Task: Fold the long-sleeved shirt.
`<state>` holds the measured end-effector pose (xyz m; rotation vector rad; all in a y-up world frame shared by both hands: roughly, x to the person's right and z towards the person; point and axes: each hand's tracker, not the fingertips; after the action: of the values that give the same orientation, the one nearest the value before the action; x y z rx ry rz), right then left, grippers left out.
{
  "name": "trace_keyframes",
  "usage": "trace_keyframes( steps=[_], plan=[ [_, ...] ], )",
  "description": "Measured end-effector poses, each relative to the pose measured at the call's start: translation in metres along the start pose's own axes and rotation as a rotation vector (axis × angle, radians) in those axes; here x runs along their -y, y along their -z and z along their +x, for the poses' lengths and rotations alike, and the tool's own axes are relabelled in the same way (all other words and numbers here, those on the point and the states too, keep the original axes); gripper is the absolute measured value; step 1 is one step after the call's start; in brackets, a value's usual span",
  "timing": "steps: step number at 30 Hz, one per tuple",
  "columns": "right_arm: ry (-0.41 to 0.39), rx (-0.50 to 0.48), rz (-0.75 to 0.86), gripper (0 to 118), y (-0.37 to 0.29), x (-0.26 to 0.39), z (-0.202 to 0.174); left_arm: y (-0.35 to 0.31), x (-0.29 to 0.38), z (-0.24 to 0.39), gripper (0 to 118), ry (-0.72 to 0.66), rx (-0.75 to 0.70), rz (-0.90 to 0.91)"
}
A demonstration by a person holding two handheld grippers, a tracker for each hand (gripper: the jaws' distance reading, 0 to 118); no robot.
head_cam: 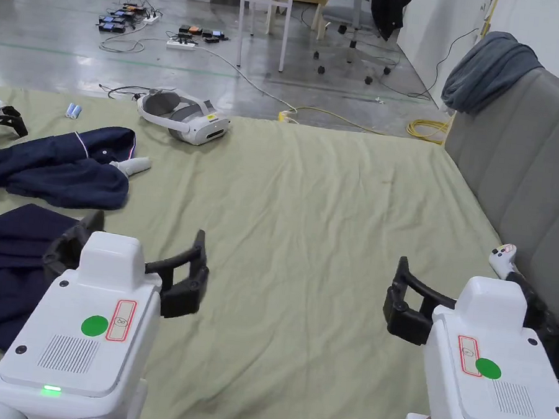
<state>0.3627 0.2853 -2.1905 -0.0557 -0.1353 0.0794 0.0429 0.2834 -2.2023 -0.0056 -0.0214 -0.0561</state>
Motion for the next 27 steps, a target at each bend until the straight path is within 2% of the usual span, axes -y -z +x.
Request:
trace_keyframes(
  steps=[1, 2, 3, 4, 6, 10, 12, 15, 22, 27],
  plan=[
    [-0.002, -0.008, 0.005, 38, 0.0, 0.0, 0.0, -0.001, 0.0, 0.0, 28, -0.004, 0.003, 0.005],
    [-0.007, -0.003, 0.005, 0, 0.0, 0.001, -0.001, 0.002, 0.0, 0.001, 8, 0.003, -0.008, 0.0],
    [-0.024, 0.013, -0.015, 0, 0.002, 0.002, -0.002, 0.005, 0.001, 0.004, 5, 0.034, -0.062, 0.013],
    [-0.045, 0.075, 0.0, 0, 0.0, 0.0, 0.001, 0.004, 0.005, 0.004, 4, 0.017, -0.038, 0.002],
    [0.016, 0.006, -0.021, 0, 0.001, -0.002, 0.006, 0.004, 0.007, 0.0, 4, -0.012, -0.019, -0.006],
    [-0.034, 0.031, -0.029, 0, 0.007, -0.004, -0.001, -0.001, 0.008, -0.001, 4, 0.004, -0.055, 0.006],
    [-0.004, -0.022, -0.029, 0, 0.012, -0.009, -0.011, -0.005, 0.006, -0.014, 4, -0.001, -0.077, 0.005],
    [0.005, -0.113, -0.003, 0, 0.018, -0.018, -0.053, -0.022, 0.007, -0.037, 4, -0.007, -0.174, 0.014],
    [0.037, -0.414, 0.035, 0, 0.02, -0.028, -0.177, -0.072, 0.003, -0.12, 4, -0.003, -0.387, -0.01],
    [0.046, -0.523, 0.031, 0, 0.021, -0.029, -0.227, -0.081, 0.001, -0.147, 4, 0.003, -0.423, -0.045]
  ],
)
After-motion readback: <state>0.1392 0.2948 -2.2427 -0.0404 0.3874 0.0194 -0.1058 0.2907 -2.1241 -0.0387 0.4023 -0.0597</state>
